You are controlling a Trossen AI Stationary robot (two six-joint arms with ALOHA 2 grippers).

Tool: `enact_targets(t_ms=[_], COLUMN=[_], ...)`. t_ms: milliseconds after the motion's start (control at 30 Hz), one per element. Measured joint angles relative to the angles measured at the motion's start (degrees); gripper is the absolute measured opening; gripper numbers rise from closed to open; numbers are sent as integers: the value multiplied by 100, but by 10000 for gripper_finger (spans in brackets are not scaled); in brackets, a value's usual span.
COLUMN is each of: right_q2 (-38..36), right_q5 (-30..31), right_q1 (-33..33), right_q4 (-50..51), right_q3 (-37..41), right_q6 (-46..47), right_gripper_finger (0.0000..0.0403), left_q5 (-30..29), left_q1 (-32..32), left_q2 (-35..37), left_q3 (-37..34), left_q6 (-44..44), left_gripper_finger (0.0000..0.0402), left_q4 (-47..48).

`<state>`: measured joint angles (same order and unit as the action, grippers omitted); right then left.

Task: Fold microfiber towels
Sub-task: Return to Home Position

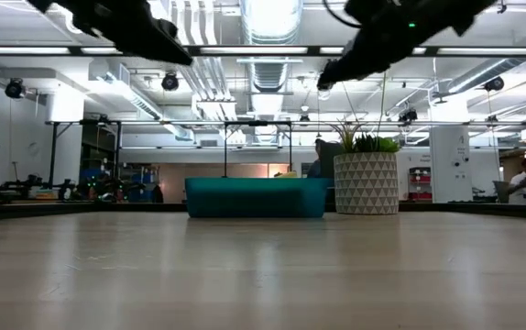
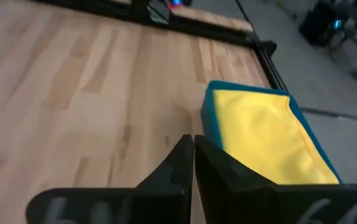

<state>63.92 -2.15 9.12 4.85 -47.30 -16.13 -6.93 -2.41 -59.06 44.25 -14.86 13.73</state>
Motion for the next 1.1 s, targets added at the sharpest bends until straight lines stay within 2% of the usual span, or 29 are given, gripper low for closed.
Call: enact_targets(t_ms=[200, 433, 633, 1100], right_q2=[-1139, -2354, -3291, -5028], right_q5=[-432, -492, -494, -494], right_q1=[-141, -113, -113, -111], right_q4=[-868, -1052, -966, -954], right_q3=[1127, 1820, 2212, 3145], right_q6=[11, -38, -43, 5], right_gripper_finger=[9, 9, 9, 9], left_q5=[0, -1, -80, -112], left_q1=[-134, -101, -97, -97], left_q2=[1283, 2606, 3413, 5043], left_q3=[-924, -1896, -2503, -3516], left_q6=[110, 110, 112, 258], left_gripper_finger=[15, 15, 15, 15], left_q4=[-757, -1290, -1704, -1888])
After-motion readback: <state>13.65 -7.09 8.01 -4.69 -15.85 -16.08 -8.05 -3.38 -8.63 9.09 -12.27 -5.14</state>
